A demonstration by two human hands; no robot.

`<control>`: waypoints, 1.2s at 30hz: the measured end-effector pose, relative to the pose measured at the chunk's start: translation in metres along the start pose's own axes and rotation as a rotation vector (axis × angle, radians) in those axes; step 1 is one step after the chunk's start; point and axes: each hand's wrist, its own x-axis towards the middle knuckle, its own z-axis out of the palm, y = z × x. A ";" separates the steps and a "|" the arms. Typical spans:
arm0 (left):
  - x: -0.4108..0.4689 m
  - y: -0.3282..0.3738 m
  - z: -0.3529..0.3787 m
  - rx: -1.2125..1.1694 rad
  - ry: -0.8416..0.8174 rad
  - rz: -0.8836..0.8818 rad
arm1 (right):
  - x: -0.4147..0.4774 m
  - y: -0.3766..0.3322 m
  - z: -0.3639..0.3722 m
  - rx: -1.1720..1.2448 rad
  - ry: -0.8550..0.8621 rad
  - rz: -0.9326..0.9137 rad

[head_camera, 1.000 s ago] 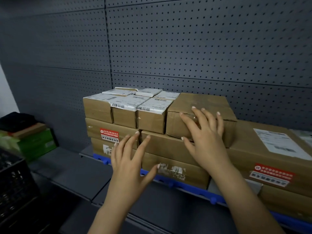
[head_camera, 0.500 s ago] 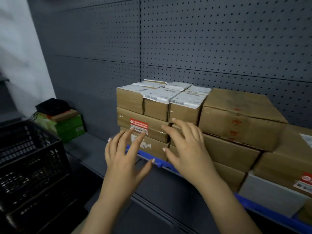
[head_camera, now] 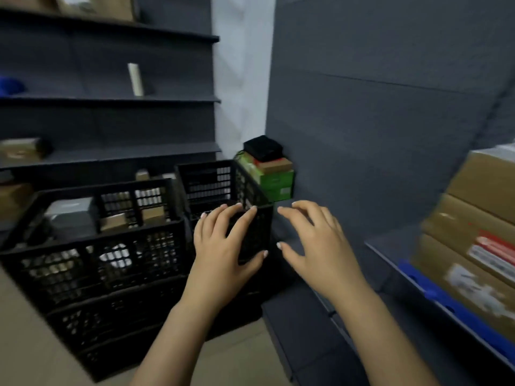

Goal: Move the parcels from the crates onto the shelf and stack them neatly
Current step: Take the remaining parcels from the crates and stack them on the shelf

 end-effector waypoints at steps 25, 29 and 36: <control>0.016 -0.372 -0.056 0.440 0.127 -0.659 | 0.293 -0.206 0.318 0.429 -0.399 -0.537; 0.048 -0.422 -0.048 0.445 0.127 -0.702 | 0.344 -0.218 0.362 0.452 -0.454 -0.553; 0.071 -0.501 -0.035 0.428 0.046 -0.741 | 0.396 -0.235 0.423 0.432 -0.508 -0.503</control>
